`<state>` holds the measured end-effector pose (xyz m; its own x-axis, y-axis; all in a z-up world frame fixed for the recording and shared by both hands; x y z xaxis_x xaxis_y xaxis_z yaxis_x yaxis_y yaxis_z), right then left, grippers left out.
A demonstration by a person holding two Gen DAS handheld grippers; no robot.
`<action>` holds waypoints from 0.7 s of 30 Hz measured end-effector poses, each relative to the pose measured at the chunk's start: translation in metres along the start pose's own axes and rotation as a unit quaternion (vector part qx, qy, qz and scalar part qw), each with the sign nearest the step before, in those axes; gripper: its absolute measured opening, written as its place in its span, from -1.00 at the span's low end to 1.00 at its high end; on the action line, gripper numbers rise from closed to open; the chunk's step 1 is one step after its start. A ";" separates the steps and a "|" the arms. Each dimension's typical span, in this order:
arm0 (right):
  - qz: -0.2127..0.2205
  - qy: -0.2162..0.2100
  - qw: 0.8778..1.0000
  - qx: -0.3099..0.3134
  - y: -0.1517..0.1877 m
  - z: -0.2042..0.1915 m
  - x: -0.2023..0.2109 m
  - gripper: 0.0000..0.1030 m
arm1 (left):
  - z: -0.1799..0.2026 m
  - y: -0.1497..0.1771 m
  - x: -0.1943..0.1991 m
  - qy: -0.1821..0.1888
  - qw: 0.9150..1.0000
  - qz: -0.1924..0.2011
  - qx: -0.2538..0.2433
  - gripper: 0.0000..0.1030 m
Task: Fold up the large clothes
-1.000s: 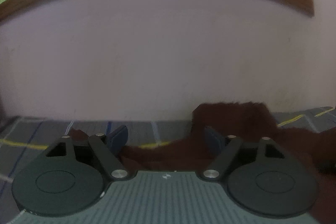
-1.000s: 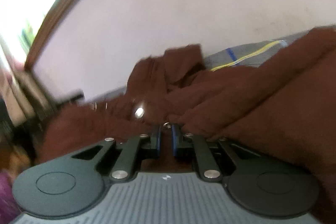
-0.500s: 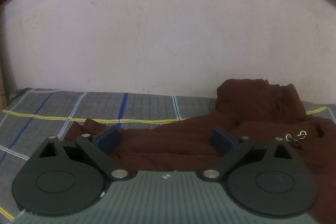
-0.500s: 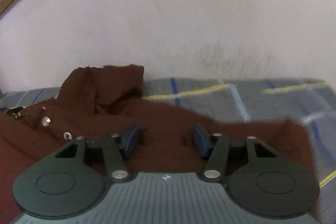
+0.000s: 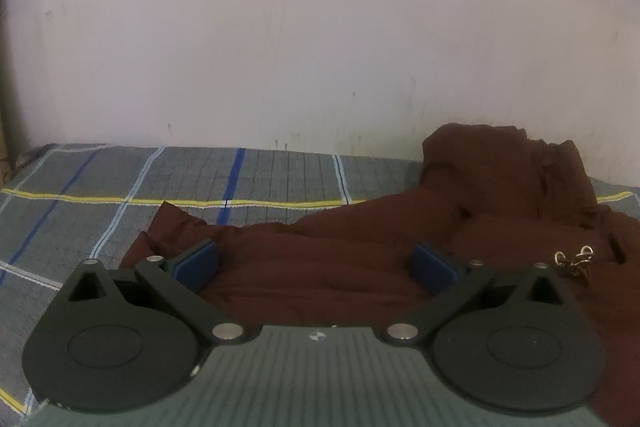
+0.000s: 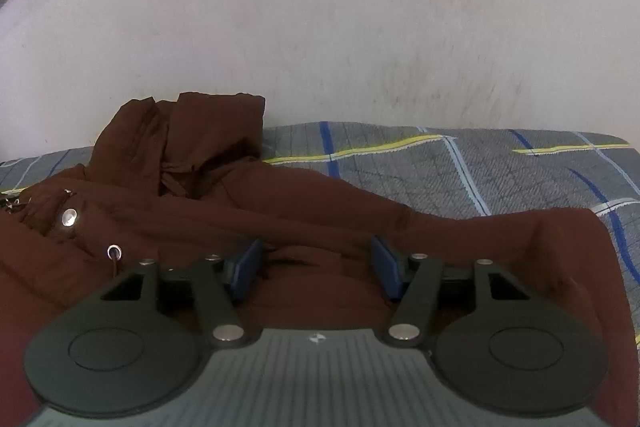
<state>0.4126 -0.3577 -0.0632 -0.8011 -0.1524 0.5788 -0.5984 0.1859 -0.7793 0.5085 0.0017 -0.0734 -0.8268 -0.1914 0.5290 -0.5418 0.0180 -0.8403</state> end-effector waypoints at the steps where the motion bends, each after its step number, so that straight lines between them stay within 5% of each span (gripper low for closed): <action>1: -0.001 0.001 1.000 0.000 0.000 0.000 0.000 0.17 | 0.000 0.001 0.000 0.000 1.000 -0.002 0.000 1.00; 21: 0.003 -0.015 1.000 -0.019 0.002 0.003 0.001 0.19 | -0.004 0.005 -0.002 0.000 1.000 -0.016 0.009 1.00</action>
<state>0.4108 -0.3602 -0.0656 -0.8047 -0.1792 0.5660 -0.5936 0.2238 -0.7730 0.5066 0.0062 -0.0779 -0.8088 -0.1910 0.5562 -0.5655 -0.0065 -0.8247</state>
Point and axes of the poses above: each gripper's, at about its wrist camera, not at the fingertips, and x roughly against the way its jaws point, z to its right, y to its underside, the point moved 9 cm from there along -x, roughly the way its jaws point, and after that the axes turned 11 degrees about -y, right-handed, at the moved point
